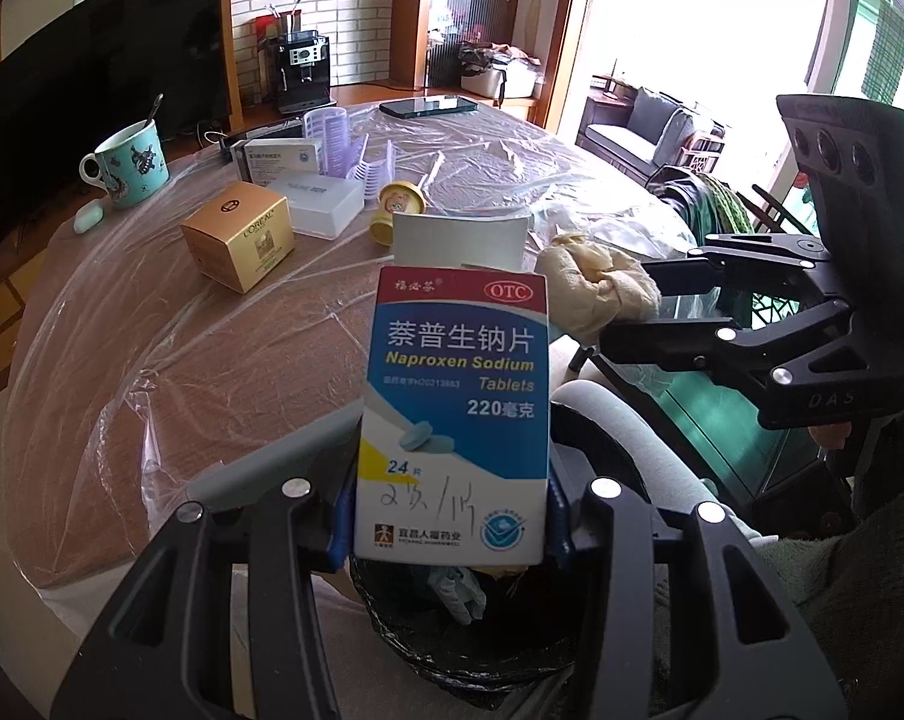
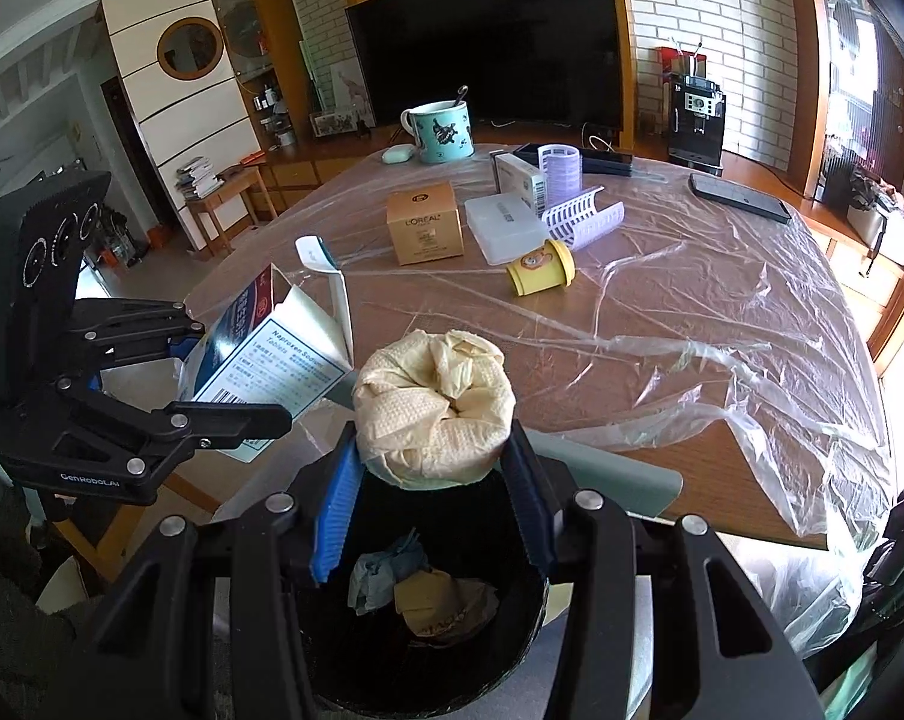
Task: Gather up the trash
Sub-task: 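Carry the box and tissue ball over the black trash bin with both tools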
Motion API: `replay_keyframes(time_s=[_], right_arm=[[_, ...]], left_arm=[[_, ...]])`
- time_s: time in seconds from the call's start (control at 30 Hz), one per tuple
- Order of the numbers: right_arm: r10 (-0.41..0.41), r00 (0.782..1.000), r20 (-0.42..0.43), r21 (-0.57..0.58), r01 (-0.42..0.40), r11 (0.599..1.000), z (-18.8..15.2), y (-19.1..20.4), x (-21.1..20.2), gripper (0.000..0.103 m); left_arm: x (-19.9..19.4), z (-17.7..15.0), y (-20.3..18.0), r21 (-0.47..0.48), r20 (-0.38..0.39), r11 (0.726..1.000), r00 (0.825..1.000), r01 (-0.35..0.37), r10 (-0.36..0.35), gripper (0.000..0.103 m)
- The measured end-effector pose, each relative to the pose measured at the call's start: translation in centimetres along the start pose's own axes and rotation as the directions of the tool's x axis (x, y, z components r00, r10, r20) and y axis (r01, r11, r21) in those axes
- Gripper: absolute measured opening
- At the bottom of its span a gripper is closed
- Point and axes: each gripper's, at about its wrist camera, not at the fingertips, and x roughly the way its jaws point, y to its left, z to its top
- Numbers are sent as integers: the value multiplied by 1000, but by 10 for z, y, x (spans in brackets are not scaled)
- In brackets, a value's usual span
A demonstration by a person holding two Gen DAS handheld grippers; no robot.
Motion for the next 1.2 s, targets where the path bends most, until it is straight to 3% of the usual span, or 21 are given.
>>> replay_keyframes(time_s=[0.3, 0.77, 1.1, 1.2], right_arm=[[17, 1000, -14, -7, -17, 1000, -10, 4, -4, 46], [37, 996, -80, 12, -36, 999, -36, 6, 4, 46], [32, 992, -122, 21, -30, 999, -49, 5, 12, 47], [-1, 991, -136, 0, 1, 1000, -52, 5, 16, 46]], left_arm=[[0, -6, -6, 24, -14, 1000, 1000, 11, -10, 48], [14, -34, -14, 22, -98, 999, 995, 30, -28, 48], [23, -40, -16, 33, -130, 999, 991, 25, -21, 48], [27, -42, -16, 31, -140, 999, 990, 25, -20, 48]])
